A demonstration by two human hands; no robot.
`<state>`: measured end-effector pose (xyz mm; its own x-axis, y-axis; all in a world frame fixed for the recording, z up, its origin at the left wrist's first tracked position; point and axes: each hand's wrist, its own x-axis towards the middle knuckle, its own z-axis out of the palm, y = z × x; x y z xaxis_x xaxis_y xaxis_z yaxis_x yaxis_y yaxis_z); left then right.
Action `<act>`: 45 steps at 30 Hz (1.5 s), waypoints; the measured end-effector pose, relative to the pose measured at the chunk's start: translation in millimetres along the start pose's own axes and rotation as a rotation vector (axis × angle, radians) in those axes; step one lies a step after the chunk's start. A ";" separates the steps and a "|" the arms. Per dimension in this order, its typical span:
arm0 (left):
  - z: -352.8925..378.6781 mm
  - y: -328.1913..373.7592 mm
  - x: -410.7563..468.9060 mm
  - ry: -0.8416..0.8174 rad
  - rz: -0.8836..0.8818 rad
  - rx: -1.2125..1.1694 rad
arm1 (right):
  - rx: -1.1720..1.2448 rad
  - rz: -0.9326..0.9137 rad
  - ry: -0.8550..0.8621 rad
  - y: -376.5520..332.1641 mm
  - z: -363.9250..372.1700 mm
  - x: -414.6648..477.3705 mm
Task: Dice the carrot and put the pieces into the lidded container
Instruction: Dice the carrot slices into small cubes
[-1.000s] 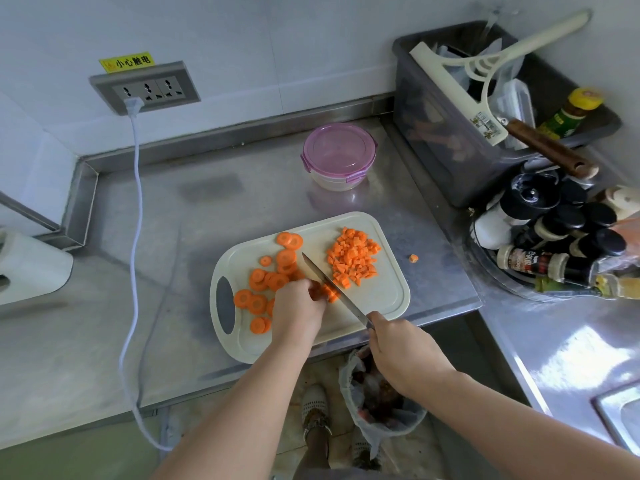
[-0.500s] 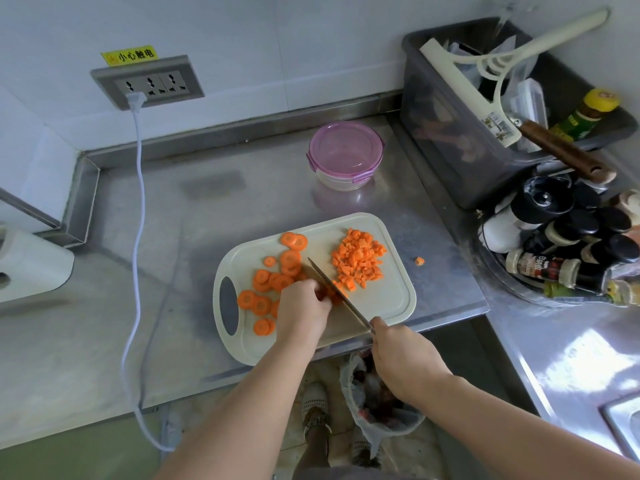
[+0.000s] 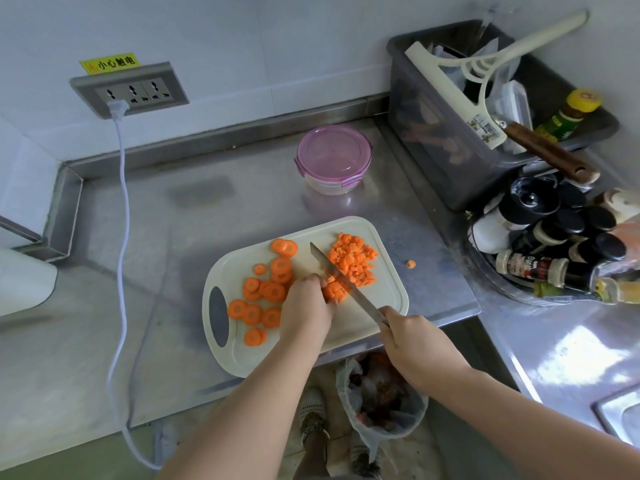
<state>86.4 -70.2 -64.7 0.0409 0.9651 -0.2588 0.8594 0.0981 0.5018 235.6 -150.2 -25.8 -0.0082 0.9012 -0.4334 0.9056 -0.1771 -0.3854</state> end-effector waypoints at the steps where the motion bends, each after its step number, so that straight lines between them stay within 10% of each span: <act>1: 0.6 2.1 3.0 0.008 -0.004 -0.036 | -0.006 -0.011 0.023 2.7 -3.3 1.2; 16: -45.3 -32.8 13.0 0.112 -0.130 -0.677 | -0.272 -0.133 0.310 18.6 -25.1 2.1; 28: -79.1 -83.4 32.1 0.086 0.014 -0.154 | 0.359 0.116 0.179 -6.2 -36.9 35.0; 45: -63.8 -42.5 57.1 -0.102 0.067 0.295 | 0.447 0.166 0.145 -30.7 -40.3 41.1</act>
<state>19.7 -3.8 -48.1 0.1405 0.9361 -0.3224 0.9632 -0.0539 0.2633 224.6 -91.7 1.1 0.2085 0.8866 -0.4129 0.6193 -0.4464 -0.6459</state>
